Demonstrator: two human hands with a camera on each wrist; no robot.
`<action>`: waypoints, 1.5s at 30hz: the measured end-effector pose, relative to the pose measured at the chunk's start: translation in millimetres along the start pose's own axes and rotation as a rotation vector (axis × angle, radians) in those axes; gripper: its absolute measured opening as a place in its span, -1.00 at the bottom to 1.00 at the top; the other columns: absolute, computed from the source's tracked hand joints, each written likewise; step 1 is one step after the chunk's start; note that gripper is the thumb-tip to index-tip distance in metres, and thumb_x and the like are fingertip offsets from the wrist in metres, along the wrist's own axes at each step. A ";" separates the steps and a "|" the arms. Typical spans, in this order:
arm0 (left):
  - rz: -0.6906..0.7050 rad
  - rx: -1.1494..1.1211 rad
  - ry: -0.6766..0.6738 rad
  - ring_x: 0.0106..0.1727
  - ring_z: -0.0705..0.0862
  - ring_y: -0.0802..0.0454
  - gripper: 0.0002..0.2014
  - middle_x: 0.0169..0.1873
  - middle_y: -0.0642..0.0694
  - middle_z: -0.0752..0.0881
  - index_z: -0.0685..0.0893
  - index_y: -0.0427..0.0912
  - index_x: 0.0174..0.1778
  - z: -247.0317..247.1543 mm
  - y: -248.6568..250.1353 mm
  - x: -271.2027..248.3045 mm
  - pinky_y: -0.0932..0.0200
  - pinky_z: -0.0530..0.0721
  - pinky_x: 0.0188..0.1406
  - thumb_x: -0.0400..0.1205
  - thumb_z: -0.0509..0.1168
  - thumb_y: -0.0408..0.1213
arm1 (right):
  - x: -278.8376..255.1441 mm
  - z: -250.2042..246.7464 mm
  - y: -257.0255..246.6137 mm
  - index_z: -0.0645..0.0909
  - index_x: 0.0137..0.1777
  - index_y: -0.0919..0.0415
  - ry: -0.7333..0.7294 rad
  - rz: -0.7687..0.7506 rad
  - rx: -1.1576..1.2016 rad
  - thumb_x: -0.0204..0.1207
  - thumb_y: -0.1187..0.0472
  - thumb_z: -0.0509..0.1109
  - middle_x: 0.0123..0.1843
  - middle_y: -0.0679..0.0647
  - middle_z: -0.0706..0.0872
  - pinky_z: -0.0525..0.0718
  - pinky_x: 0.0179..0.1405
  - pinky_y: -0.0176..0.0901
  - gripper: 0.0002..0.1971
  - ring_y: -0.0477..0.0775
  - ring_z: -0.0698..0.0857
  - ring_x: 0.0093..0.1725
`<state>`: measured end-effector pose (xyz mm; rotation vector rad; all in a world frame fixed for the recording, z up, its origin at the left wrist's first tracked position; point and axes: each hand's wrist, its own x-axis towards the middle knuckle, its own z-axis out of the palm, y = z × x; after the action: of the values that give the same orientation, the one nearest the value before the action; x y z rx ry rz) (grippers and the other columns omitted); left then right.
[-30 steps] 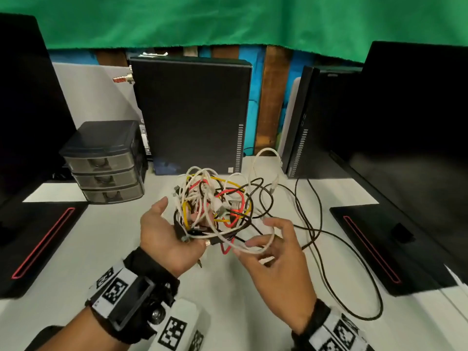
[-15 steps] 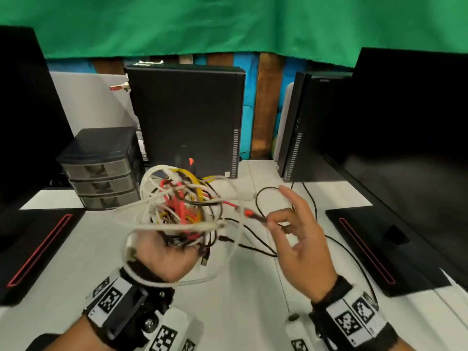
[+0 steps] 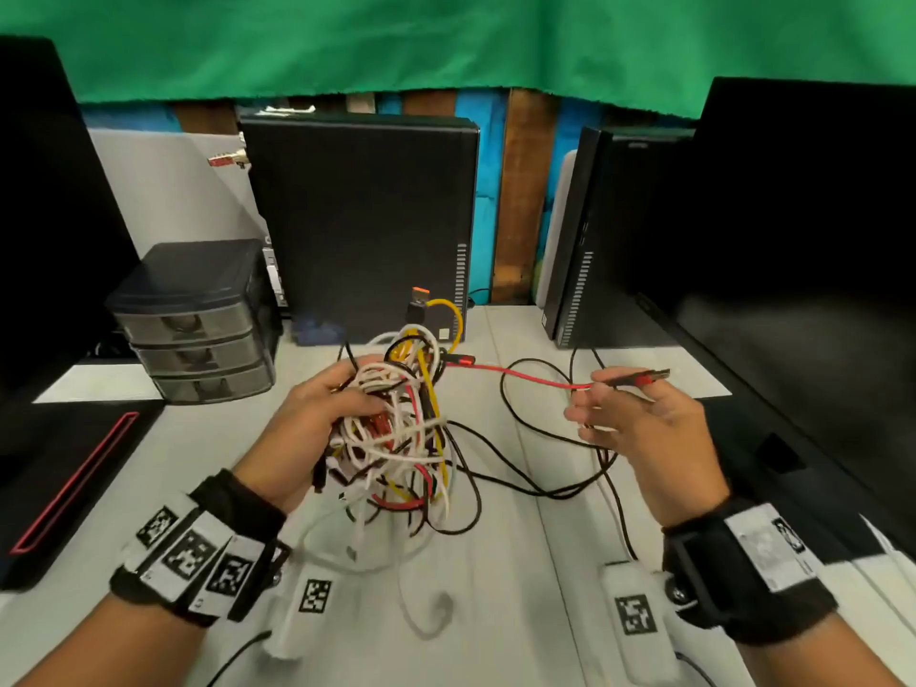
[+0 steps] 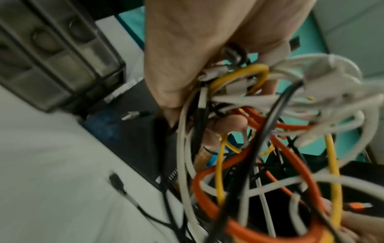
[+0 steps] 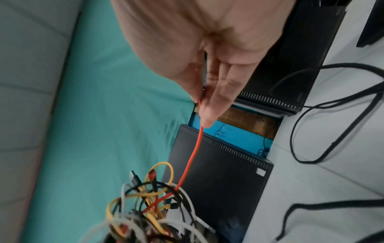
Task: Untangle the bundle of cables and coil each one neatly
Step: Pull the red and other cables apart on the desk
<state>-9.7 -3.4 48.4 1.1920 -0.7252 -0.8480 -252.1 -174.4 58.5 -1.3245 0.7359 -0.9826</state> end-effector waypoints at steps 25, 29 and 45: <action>0.249 0.585 -0.212 -0.01 0.81 0.02 -0.53 -0.01 -0.03 0.82 0.65 -0.04 0.21 21.6 7.7 -21.6 0.09 0.75 0.09 0.46 0.60 -0.45 | -7.5 10.6 29.6 0.59 0.36 -0.04 0.000 -0.177 -0.505 0.58 0.20 0.49 0.30 -0.13 0.67 0.70 0.14 -0.11 -0.63 -0.09 0.67 0.23; 0.261 0.598 -0.120 0.02 0.83 -0.04 -0.53 0.00 0.01 0.83 0.66 0.02 0.21 28.6 1.1 -22.3 -0.12 0.78 0.13 0.41 0.64 -0.25 | -36.2 26.5 -5.1 0.75 -0.13 0.02 0.009 -0.525 -0.398 0.57 0.30 0.49 -0.21 -0.12 0.79 0.68 -0.07 -0.25 -0.86 -0.07 0.72 -0.16; 0.310 0.618 -0.115 -0.03 0.67 0.04 -0.91 -0.13 0.06 0.63 0.78 0.04 -0.13 44.8 -25.8 -29.6 0.25 0.60 0.02 0.50 0.53 -0.14 | -54.7 41.7 31.1 0.79 -0.17 -0.12 -0.088 -0.475 -0.757 0.45 -0.05 0.57 -0.41 -0.23 0.53 0.42 -0.46 -0.17 -0.93 -0.06 0.49 -0.45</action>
<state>-67.1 -3.3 32.1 1.5254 -1.2892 -0.4395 -233.6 -107.8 28.0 -2.2639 0.7745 -1.0426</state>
